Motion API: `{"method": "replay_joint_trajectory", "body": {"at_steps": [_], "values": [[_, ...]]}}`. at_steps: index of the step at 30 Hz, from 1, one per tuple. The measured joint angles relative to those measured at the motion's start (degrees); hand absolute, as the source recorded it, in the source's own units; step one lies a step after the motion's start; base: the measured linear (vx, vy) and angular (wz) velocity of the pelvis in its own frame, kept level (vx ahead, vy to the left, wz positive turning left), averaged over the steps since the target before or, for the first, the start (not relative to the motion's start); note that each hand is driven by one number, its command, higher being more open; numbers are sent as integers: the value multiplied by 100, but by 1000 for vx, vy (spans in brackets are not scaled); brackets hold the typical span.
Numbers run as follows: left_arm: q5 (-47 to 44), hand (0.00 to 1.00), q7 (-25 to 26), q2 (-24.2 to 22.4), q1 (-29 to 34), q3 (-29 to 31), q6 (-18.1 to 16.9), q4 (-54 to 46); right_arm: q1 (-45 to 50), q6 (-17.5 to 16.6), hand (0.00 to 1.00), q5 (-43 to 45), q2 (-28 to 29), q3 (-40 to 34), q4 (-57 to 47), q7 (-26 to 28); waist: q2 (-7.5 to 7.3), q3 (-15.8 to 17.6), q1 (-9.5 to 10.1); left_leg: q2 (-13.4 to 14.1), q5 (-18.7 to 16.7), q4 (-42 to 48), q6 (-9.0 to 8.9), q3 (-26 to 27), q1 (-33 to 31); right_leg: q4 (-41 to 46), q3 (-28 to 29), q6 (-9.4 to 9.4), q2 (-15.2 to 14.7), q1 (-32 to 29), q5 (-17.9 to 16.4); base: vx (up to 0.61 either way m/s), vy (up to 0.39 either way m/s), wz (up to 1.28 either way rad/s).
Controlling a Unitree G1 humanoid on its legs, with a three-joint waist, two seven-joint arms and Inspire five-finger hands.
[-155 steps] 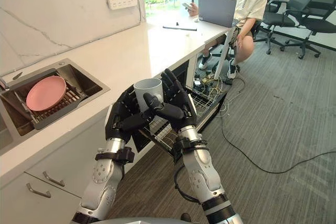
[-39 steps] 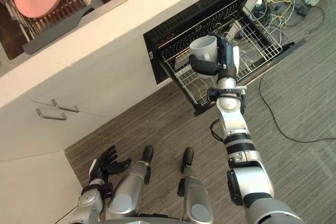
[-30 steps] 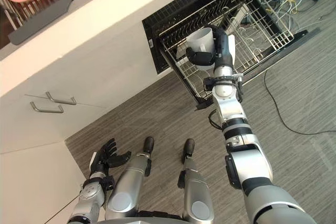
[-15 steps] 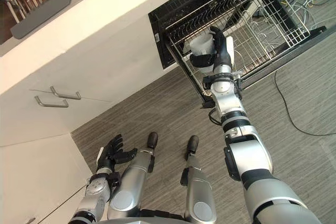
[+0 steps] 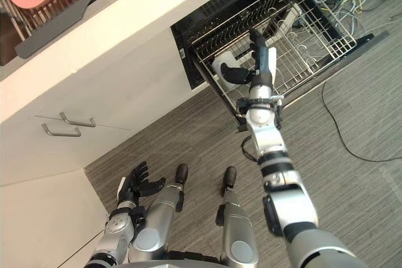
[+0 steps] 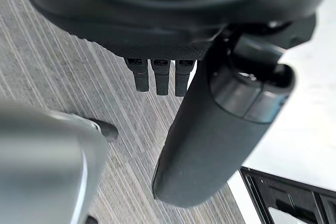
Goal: Walk over to the sink, pick up the cup, carry it to the dishwasher, place the cup inside the dishwasher, then close the dishwasher door
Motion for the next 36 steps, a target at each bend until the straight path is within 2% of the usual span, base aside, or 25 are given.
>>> {"method": "replay_joint_trajectory", "body": {"at_steps": [3,7,12,17,19,24,25,26,27,28,29,32,33,34,36], "values": [[3,90,-5,11,1,17,14,129,797,-20,90,-69,225,-1,-767,10,-21,-79,-38,30,11,-113,-17,46,186,-15,34,-17,22,114,-27,19,-17,-9],[10,90,-42,16,46,88,108,415,1812,-53,90,-73,370,-63,-1660,94,-69,-361,-186,45,22,-281,-33,51,456,-105,32,-9,42,349,-56,51,-13,-1],[67,90,-136,15,211,138,135,670,2820,-411,90,-125,534,-158,-2661,274,-172,-858,-372,66,24,-465,-36,56,802,-200,24,-3,50,653,-110,39,-4,-1],[192,90,-222,12,226,173,163,868,3189,-639,90,-258,544,-154,-3044,401,-192,-1052,-428,69,53,-549,-75,-74,1021,-267,-104,0,25,926,-144,-2,1,13],[233,90,-232,12,268,174,166,917,3365,-659,90,-348,548,-148,-3095,480,-195,-1171,-448,45,107,-610,-90,-239,1060,-267,-290,-3,4,1022,-190,-13,-9,39],[232,90,-232,36,271,229,164,1041,3522,-665,90,-346,576,-119,-3298,592,-192,-1203,-447,7,137,-545,-112,-558,1044,-209,-688,-3,-14,1203,-323,-15,-12,44],[231,90,-232,40,275,256,163,1065,3524,-667,90,-346,560,-121,-3390,609,-174,-1220,-439,36,91,-508,-54,-461,950,-139,-829,-23,-30,1215,-376,-37,-3,64],[234,90,-239,44,262,281,165,1099,3524,-673,90,-345,527,-166,-3524,597,-162,-1246,-485,318,9,-467,80,345,867,-122,-1056,-24,-74,1240,-393,-32,-6,81],[234,90,-240,32,257,278,164,1102,3519,-683,90,-345,476,-173,-3589,582,-153,-1267,-527,507,-7,-399,108,868,852,-116,-1188,-2,-111,1252,-420,-2,12,107],[259,90,-240,-16,262,265,154,1098,3432,-723,90,-346,317,-216,-3629,538,-83,-1307,-581,856,15,-210,105,1684,778,-58,-1404,57,-161,1261,-483,23,68,91],[279,90,-247,-18,278,217,157,1103,3289,-721,90,-355,199,-273,-3571,505,-33,-1337,-551,888,140,-218,-72,1819,791,53,-1446,136,-207,1242,-553,29,92,64],[288,90,-246,29,315,169,156,1118,3148,-720,90,-419,249,-229,-3549,491,-42,-1346,-412,766,-50,-115,-54,1782,839,253,-1466,264,-371,1274,-677,43,135,19],[293,90,-252,60,325,150,158,1185,3145,-717,90,-563,252,-165,-3531,505,-45,-1347,-393,685,-252,105,-21,1676,814,573,-1582,370,-520,1286,-911,62,170,33],[296,90,-260,65,325,155,163,1213,3148,-710,90,-590,251,-159,-3529,512,-57,-1347,-401,635,-359,231,-22,1637,800,771,-1650,399,-622,1282,-1077,94,255,55],[296,90,-325,150,385,166,187,1214,3151,-702,90,-604,250,-165,-3483,507,-199,-1384,-465,356,-688,563,66,1391,819,1726,-1839,568,-1082,1235,-1638,132,222,72]]}}
